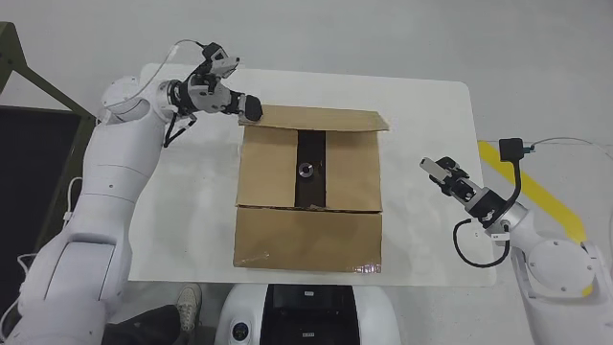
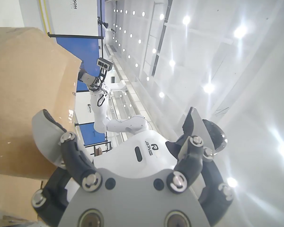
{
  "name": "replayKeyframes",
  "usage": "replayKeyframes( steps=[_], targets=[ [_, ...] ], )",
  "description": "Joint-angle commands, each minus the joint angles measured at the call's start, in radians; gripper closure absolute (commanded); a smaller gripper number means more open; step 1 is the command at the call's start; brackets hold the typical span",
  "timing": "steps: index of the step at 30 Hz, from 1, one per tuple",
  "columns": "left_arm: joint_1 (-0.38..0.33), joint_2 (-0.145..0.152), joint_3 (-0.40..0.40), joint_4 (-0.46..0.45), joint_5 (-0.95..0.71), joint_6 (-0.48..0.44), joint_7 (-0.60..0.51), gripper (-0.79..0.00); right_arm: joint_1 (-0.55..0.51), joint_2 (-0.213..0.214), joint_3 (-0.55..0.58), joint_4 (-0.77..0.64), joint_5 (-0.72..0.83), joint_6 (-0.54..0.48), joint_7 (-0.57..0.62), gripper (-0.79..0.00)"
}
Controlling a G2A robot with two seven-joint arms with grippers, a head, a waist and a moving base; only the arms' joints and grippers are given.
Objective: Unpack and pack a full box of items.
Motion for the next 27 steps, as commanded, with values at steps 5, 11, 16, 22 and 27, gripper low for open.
replayKeyframes(
  steps=[5,11,16,22,27],
  targets=[
    [0.025,0.028,0.016,-0.049,0.048,-0.01,0.0,-0.785,0.0,0.0,0.0,0.0,0.0,0.0,0.0,-0.785],
    [0.033,0.055,0.046,-0.078,0.09,-0.027,0.0,-0.785,0.0,0.0,0.0,0.0,0.0,0.0,0.0,-0.785],
    [0.032,0.079,0.071,-0.099,0.126,-0.066,0.0,-0.785,0.0,0.0,0.0,0.0,0.0,0.0,0.0,-0.785],
    [0.024,0.107,0.106,-0.12,0.192,-0.137,0.0,-0.785,0.0,0.0,0.0,0.0,0.0,0.0,0.0,-0.785],
    [0.016,0.122,0.13,-0.112,0.19,-0.145,0.0,-0.785,0.0,0.0,0.0,0.0,0.0,0.0,0.0,-0.785]
  ],
)
